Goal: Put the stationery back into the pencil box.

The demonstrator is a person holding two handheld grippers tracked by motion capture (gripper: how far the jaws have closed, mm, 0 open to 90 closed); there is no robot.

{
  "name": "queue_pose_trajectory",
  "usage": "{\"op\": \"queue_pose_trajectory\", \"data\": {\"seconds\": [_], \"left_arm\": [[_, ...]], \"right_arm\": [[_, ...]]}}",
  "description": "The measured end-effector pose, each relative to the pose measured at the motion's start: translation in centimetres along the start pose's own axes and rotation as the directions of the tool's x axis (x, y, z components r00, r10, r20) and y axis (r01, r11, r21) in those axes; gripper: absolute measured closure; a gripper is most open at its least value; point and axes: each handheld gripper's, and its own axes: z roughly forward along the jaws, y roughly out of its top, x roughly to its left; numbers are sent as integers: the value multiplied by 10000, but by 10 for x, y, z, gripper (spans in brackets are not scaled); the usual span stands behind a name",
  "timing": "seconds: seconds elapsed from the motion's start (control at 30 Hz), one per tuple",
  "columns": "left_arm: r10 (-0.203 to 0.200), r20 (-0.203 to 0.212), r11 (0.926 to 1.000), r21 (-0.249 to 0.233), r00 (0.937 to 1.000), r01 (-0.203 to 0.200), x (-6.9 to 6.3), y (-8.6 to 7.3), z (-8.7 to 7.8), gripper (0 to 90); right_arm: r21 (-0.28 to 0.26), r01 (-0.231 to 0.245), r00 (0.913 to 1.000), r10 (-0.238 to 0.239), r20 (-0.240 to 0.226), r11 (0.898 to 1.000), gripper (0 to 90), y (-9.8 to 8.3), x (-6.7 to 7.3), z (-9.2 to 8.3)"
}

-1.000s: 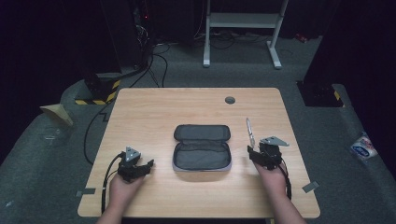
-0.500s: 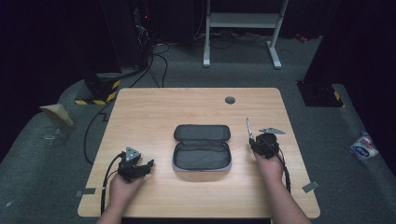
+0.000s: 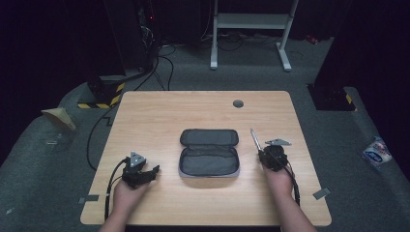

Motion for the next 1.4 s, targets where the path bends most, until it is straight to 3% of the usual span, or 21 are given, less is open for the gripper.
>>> {"op": "queue_pose_trajectory", "data": {"seconds": [0.3,0.43,0.53,0.73,0.9,1.03,1.2,1.4], "left_arm": [[37,21,10000,0,10000,-37,0,0,0,354],[43,23,10000,0,10000,-43,0,0,0,354],[36,21,10000,-5,10000,-36,0,0,0,353],[37,33,10000,-5,10000,-37,0,0,0,353],[123,26,9999,7,9999,-123,1,0,0,353],[126,30,9999,8,9999,-126,1,0,0,353],[89,58,10000,4,9999,-89,0,0,0,350],[83,45,10000,8,10000,-83,-1,0,0,350]], "right_arm": [[-196,-191,9985,181,-525,9996,723,-44,13,-41],[-327,-328,9964,301,-796,9989,633,-50,16,-49],[-599,-99,9968,51,-796,9982,590,-44,17,-52],[-491,176,9959,-218,-880,9986,571,-19,15,-40],[25,200,9962,-197,-844,9998,592,-4,13,-19],[514,261,9968,-221,-768,9983,577,0,13,-8],[628,268,9981,-232,-574,9977,544,1,15,-6],[737,616,9973,-584,-452,9954,547,2,18,-6]]}}
